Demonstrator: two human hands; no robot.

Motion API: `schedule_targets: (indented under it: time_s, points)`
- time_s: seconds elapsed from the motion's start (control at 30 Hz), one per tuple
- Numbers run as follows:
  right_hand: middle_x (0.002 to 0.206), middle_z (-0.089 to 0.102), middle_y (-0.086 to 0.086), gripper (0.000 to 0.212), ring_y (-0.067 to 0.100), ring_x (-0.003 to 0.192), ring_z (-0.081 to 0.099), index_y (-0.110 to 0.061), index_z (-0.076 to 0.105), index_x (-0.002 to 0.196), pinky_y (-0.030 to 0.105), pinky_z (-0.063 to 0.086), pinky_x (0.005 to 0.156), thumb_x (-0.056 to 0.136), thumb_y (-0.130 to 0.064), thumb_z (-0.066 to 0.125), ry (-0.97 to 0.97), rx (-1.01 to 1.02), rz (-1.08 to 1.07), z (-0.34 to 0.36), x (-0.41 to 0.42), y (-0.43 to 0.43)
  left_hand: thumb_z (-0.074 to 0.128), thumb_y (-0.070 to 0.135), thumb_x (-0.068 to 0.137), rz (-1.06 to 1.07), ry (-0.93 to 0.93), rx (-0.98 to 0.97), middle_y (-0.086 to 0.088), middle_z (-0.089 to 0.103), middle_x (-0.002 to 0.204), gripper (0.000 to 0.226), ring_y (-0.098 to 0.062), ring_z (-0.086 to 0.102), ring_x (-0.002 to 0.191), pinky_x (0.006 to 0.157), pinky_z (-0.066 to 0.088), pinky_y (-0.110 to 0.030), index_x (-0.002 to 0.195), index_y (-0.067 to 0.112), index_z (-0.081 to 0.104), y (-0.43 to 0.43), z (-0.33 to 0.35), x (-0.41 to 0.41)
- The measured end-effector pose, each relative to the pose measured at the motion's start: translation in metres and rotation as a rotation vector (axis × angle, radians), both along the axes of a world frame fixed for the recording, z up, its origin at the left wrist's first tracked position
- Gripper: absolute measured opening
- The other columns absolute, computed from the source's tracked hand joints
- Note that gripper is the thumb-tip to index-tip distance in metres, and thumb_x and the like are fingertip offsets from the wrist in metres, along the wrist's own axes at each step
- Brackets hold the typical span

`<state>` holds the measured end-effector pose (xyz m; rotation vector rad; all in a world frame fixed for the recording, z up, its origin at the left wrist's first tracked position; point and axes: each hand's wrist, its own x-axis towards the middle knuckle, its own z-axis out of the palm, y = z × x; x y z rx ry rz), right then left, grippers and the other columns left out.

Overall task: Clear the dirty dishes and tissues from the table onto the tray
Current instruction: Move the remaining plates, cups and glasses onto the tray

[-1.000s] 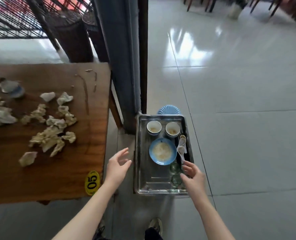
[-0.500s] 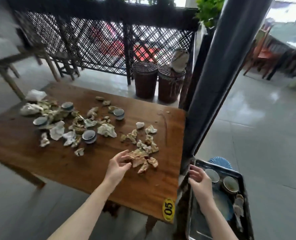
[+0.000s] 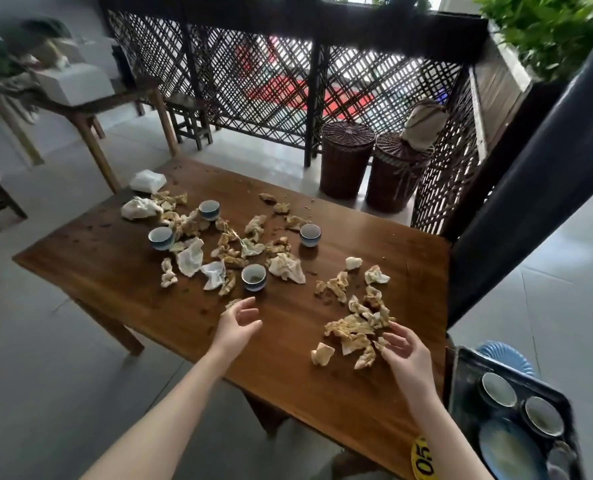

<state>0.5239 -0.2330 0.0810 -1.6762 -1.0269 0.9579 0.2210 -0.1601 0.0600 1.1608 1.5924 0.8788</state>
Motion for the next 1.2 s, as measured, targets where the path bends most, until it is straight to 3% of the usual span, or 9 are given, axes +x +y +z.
schedule_targets:
  time_s: [0.2, 0.37, 0.5, 0.67, 0.93, 1.07, 1.2]
  points:
    - [0.106, 0.064, 0.003, 0.044, 0.013, 0.1, 0.062, -0.017, 0.059, 0.119, 0.026, 0.054, 0.081, 0.081, 0.006, 0.065, 0.002, -0.03, 0.102, -0.004, -0.034, 0.051, 0.069, 0.01, 0.085, 0.065, 0.007, -0.029, 0.004, 0.064, 0.114, 0.051, -0.012, 0.06, 0.108, 0.082, 0.052, -0.029, 0.131, 0.024, 0.052, 0.021, -0.006, -0.026]
    - [0.106, 0.062, 0.0, 0.046, 0.006, 0.093, 0.06, -0.022, 0.057, 0.117, 0.012, 0.051, 0.059, 0.081, 0.005, 0.065, 0.011, -0.085, 0.258, -0.021, -0.068, 0.103, 0.069, 0.008, 0.084, 0.146, 0.029, -0.042, 0.0, 0.064, 0.112, 0.051, -0.015, 0.061, 0.104, 0.078, 0.051, -0.027, 0.13, 0.022, 0.053, 0.041, -0.009, -0.044]
    - [0.111, 0.06, 0.002, 0.05, 0.006, 0.095, 0.058, -0.019, 0.056, 0.122, 0.015, 0.052, 0.064, 0.078, 0.003, 0.07, -0.012, -0.147, 0.379, -0.032, -0.091, 0.141, 0.069, 0.009, 0.085, 0.184, 0.054, -0.071, 0.0, 0.06, 0.116, 0.054, -0.016, 0.059, 0.107, 0.078, 0.051, -0.027, 0.133, 0.024, 0.05, 0.051, -0.014, -0.058]
    - [0.113, 0.06, 0.002, 0.055, 0.015, 0.107, 0.058, -0.019, 0.056, 0.124, 0.03, 0.058, 0.077, 0.076, 0.0, 0.073, -0.027, -0.186, 0.455, -0.045, -0.119, 0.175, 0.068, 0.007, 0.085, 0.227, 0.08, -0.098, -0.002, 0.059, 0.117, 0.056, -0.02, 0.061, 0.106, 0.069, 0.051, -0.022, 0.135, 0.023, 0.048, 0.066, -0.023, -0.086]
    - [0.112, 0.06, 0.005, 0.06, 0.016, 0.101, 0.06, -0.021, 0.053, 0.126, 0.026, 0.056, 0.071, 0.074, -0.003, 0.075, -0.037, -0.285, 0.436, -0.073, -0.166, 0.21, 0.068, 0.007, 0.085, 0.205, 0.05, -0.166, -0.003, 0.061, 0.119, 0.055, -0.021, 0.059, 0.111, 0.082, 0.051, -0.035, 0.133, 0.023, 0.049, 0.115, -0.043, -0.118]
    - [0.112, 0.059, 0.0, 0.067, 0.013, 0.104, 0.057, -0.023, 0.05, 0.128, 0.013, 0.048, 0.068, 0.07, -0.006, 0.079, -0.038, -0.341, 0.38, -0.092, -0.194, 0.224, 0.068, 0.008, 0.085, 0.122, 0.026, -0.173, -0.001, 0.06, 0.118, 0.051, -0.015, 0.057, 0.11, 0.086, 0.049, -0.032, 0.129, 0.026, 0.052, 0.149, -0.051, -0.143]
    - [0.124, 0.051, -0.005, 0.081, 0.009, 0.115, 0.048, -0.025, 0.044, 0.131, 0.013, 0.043, 0.085, 0.063, -0.008, 0.085, -0.069, -0.347, 0.276, -0.107, -0.225, 0.236, 0.068, 0.01, 0.086, 0.055, 0.025, -0.187, 0.0, 0.06, 0.119, 0.054, -0.014, 0.059, 0.105, 0.09, 0.051, -0.034, 0.134, 0.025, 0.05, 0.175, -0.056, -0.177]
